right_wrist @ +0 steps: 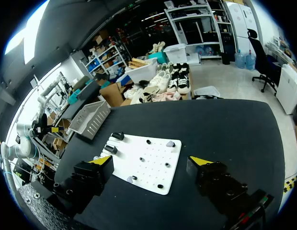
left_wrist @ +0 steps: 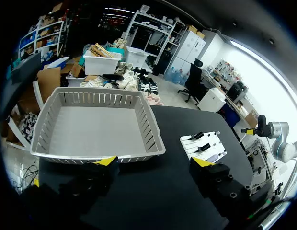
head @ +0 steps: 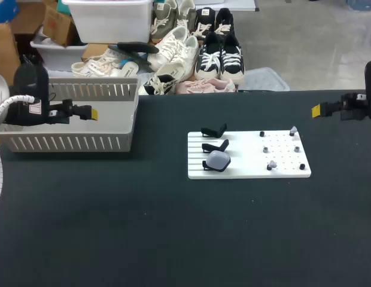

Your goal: Pick up each earbud case from the left stands, insert the matching earbuds, close the lid, and place the case in the box.

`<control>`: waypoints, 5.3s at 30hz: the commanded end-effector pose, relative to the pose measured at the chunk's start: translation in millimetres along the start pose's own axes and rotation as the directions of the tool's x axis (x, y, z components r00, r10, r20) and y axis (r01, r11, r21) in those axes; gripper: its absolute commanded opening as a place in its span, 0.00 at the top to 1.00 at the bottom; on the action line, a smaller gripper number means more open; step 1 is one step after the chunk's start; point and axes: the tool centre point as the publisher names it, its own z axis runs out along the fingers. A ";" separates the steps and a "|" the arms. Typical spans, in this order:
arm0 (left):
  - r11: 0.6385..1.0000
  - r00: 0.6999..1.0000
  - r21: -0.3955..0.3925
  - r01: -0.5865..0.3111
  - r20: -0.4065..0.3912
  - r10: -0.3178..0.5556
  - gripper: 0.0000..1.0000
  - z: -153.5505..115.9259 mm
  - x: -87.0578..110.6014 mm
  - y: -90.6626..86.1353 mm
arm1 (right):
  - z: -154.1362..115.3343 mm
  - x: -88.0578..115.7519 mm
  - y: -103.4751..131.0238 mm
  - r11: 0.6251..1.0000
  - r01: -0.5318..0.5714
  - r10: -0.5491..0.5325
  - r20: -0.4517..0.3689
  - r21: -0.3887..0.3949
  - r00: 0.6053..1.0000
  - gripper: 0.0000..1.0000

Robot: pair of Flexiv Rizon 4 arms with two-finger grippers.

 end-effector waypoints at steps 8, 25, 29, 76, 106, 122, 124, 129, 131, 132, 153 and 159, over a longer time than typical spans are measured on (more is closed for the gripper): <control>1.000 1.000 0.000 0.000 0.000 0.000 0.00 0.0 0.0 0.0 | 0.0 0.0 0.0 1.000 0.000 0.000 0.000 0.000 1.000 0.00; 1.000 1.000 0.010 -0.015 -0.005 0.015 0.00 1.3 -0.9 -0.4 | 0.0 0.0 0.0 1.000 0.000 0.000 0.000 0.000 1.000 0.00; 0.996 0.997 0.045 -0.076 -0.021 0.077 0.00 3.5 -4.7 -4.8 | 0.0 0.0 0.0 1.000 0.000 0.000 0.000 0.000 1.000 0.00; 0.404 0.587 0.560 -0.723 0.192 0.786 0.00 91.1 3.5 -128.9 | 0.0 0.0 0.0 1.000 0.000 0.000 0.000 0.000 1.000 0.00; 0.337 0.536 0.556 -0.760 0.242 0.809 0.00 141.8 66.5 -155.2 | 0.0 0.0 0.0 1.000 0.000 0.000 0.000 0.000 1.000 0.00; 0.345 0.561 0.566 -0.749 0.265 0.784 0.25 167.5 71.8 -160.7 | 0.0 0.0 0.0 1.000 0.000 0.000 0.000 0.000 1.000 0.00; 0.345 0.563 0.567 -0.748 0.268 0.782 0.19 171.3 72.6 -161.3 | 0.0 0.0 0.0 1.000 0.000 0.000 0.000 0.000 1.000 0.00; 0.335 0.566 0.575 -0.747 0.284 0.774 0.19 173.7 75.9 -165.8 | 0.0 0.0 0.0 1.000 0.000 0.000 0.000 0.000 1.000 0.00; 0.328 0.566 0.581 -0.745 0.289 0.772 0.19 174.2 79.2 -169.2 | 0.0 0.0 0.0 1.000 0.000 0.000 0.000 0.000 1.000 0.00; 0.315 0.556 0.580 -0.751 0.298 0.776 0.19 174.2 81.2 -171.2 | 0.0 0.0 0.0 1.000 0.000 0.000 0.000 0.000 1.000 0.00; 0.327 0.579 0.598 -0.732 0.293 0.761 0.21 199.8 89.8 -184.5 | 0.0 0.0 0.0 1.000 0.000 0.000 0.000 0.000 1.000 0.00; 0.320 0.584 0.612 -0.723 0.296 0.756 0.24 203.0 88.9 -187.6 | 0.0 0.0 0.0 1.000 0.000 0.000 0.000 0.000 1.000 0.00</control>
